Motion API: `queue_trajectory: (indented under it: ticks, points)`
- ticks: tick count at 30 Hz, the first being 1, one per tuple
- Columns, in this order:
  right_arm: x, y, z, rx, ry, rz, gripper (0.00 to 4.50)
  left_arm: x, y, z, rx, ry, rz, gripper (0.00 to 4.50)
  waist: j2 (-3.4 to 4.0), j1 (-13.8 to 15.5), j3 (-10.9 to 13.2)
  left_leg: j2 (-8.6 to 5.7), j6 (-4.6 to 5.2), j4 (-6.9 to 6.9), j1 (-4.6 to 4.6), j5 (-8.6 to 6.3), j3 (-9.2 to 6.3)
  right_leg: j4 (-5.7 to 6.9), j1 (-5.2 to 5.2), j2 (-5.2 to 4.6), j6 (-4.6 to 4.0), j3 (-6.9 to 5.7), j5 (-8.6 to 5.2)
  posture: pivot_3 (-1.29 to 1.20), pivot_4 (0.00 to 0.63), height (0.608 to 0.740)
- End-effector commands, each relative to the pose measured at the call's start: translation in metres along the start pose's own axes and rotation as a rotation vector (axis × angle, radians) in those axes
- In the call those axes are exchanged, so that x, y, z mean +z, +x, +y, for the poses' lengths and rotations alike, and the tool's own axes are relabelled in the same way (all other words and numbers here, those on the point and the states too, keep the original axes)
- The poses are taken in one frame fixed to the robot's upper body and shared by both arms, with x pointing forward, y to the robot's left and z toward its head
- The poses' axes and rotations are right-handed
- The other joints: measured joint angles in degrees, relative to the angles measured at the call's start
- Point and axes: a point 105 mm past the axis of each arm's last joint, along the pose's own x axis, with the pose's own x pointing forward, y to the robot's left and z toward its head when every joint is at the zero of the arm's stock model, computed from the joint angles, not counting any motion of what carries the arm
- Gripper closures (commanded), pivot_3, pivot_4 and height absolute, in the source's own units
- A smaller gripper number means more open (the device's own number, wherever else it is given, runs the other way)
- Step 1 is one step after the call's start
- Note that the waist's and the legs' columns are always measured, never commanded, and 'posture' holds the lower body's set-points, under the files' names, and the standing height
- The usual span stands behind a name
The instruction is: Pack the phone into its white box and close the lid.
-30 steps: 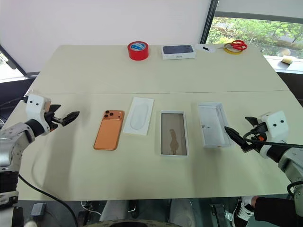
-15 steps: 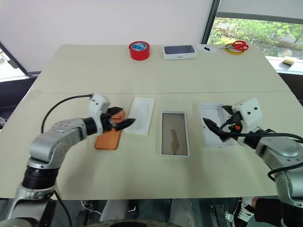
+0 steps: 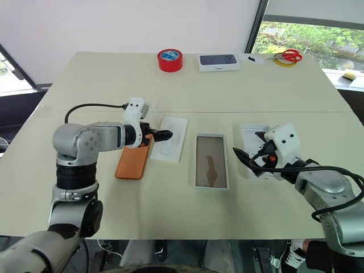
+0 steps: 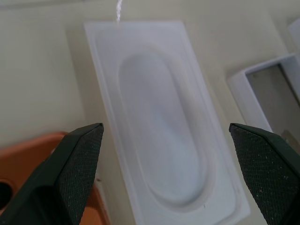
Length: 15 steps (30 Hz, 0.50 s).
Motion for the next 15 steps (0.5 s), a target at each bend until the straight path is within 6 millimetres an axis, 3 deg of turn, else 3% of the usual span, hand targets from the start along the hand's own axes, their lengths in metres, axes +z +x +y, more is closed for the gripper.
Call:
queue_trajectory:
  ticks: [1, 7, 14, 15]
  points:
    - [0.01, -0.005, 0.013, 0.068, -0.033, -0.009, 0.05, 0.0, 0.0, 0.001, 0.03, -0.012, 0.035, 0.0, 0.0, 0.1, 0.0, 0.0, 0.0, 0.0, 0.0, 0.0, -0.01, 0.0, 0.0, 0.01, 0.0, 0.0, 0.0, 0.0, 0.15, 0.73]
    - [0.005, -0.015, 0.054, 0.307, -0.062, 0.104, 0.05, 0.001, 0.003, 0.003, 0.036, -0.04, 0.045, 0.0, -0.02, 0.2, 0.0, 0.0, 0.09, 0.02, -0.01, -0.06, -0.05, -0.02, 0.03, -0.01, 0.0, -0.01, 0.0, 0.0, 0.15, 0.73]
    - [0.007, -0.011, 0.058, 0.342, -0.114, 0.093, 0.05, 0.0, 0.004, 0.001, 0.005, -0.071, 0.039, 0.0, -0.11, 0.2, 0.1, 0.0, 0.1, 0.02, -0.01, -0.06, -0.07, -0.02, 0.03, -0.02, -0.01, -0.02, 0.0, 0.0, 0.15, 0.73]
    - [0.007, -0.011, 0.058, 0.343, -0.119, 0.091, 0.0, 0.0, 0.004, 0.002, 0.007, -0.074, 0.037, 0.5, -0.11, 0.2, 0.1, -0.01, 0.09, 0.02, -0.01, -0.06, -0.07, -0.02, 0.03, -0.02, -0.01, -0.02, 0.0, 0.0, 0.15, 0.73]
